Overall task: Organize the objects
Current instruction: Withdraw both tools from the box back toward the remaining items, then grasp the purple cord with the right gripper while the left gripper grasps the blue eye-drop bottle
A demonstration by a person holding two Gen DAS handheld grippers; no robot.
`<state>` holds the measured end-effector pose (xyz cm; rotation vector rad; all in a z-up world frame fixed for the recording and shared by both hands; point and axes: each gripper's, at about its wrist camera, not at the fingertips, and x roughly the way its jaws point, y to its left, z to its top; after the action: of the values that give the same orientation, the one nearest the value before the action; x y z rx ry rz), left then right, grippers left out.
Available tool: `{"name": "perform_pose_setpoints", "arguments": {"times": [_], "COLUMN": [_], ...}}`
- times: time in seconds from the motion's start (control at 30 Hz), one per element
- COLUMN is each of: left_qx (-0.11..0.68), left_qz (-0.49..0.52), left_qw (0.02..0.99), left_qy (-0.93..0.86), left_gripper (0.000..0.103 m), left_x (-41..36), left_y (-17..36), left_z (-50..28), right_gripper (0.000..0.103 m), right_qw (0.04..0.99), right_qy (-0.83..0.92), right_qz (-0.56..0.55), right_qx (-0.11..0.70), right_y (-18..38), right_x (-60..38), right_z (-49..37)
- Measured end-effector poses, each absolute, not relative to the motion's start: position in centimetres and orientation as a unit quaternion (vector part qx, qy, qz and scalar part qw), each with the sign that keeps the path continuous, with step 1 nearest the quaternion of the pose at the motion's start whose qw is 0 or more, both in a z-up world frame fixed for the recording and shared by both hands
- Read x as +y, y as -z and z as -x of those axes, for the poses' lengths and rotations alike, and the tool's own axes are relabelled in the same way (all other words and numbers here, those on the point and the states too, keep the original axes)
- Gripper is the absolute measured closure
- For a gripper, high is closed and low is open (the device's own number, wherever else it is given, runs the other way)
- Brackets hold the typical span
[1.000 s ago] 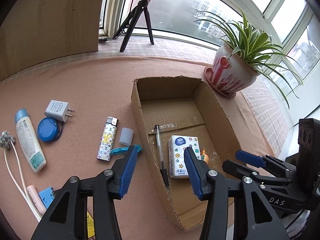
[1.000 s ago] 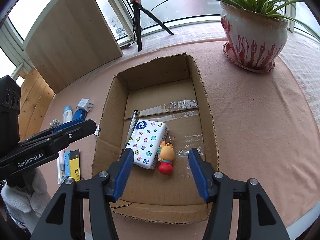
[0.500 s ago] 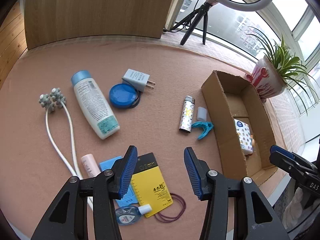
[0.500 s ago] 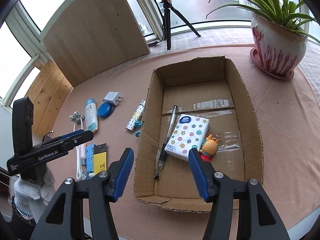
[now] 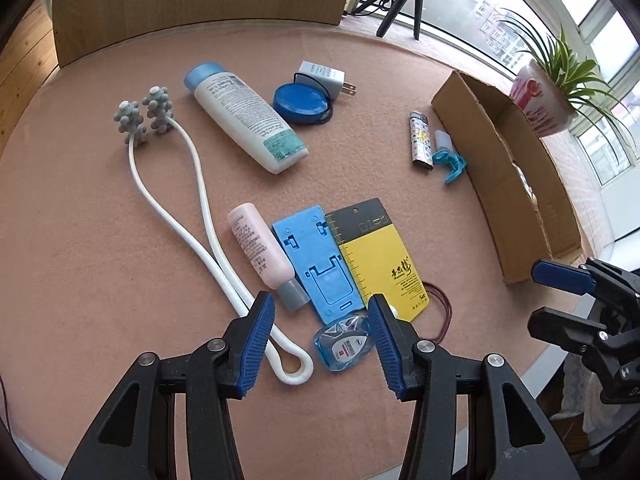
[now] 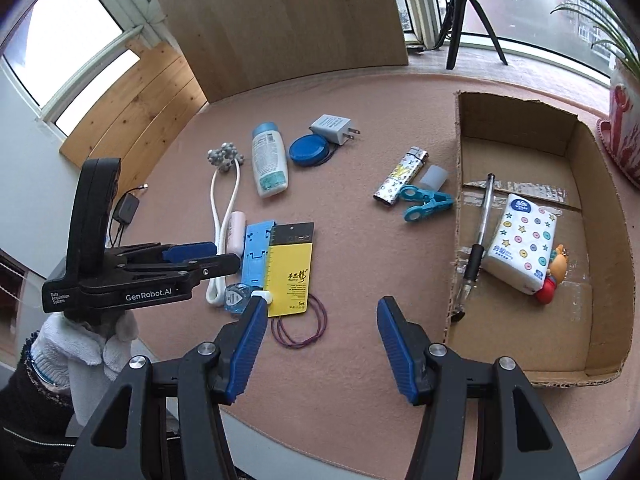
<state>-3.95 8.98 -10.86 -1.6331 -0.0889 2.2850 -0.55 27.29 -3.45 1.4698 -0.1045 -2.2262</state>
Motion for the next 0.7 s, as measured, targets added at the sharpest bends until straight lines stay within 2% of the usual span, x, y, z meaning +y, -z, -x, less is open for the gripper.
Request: {"name": "perform_pose_setpoints", "arguments": {"times": [0.2,0.27,0.33,0.4,0.7], "left_qx": [0.024,0.036,0.046,0.054,0.091], "left_qz": [0.570,0.566,0.563,0.560,0.555], "left_qw": [0.205,0.214,0.221,0.229,0.251], "left_qy": [-0.795,-0.795,-0.795,-0.794,-0.788], "left_gripper": [0.051,0.051,0.051,0.051,0.050], "left_x": [10.1,10.5,10.8,11.0,11.9], "left_y": [11.3,11.3,11.4,11.4,12.0], "left_z": [2.3,2.0,1.8,1.7,1.7], "right_gripper": [0.050,0.053,0.065,0.069,0.078], "right_qw": [0.211,0.199,0.185,0.174,0.139], "right_qy": [0.796,0.790,0.783,0.779,0.781], "right_qz": [-0.567,-0.580,-0.594,-0.602,-0.609], "right_qx": [0.017,0.013,0.005,0.002,0.022], "right_y": [6.6,7.6,8.6,9.2,9.9], "right_x": [24.8,24.8,24.8,24.7,23.4], "right_z": [-0.3,0.0,0.3,0.5,1.4]}}
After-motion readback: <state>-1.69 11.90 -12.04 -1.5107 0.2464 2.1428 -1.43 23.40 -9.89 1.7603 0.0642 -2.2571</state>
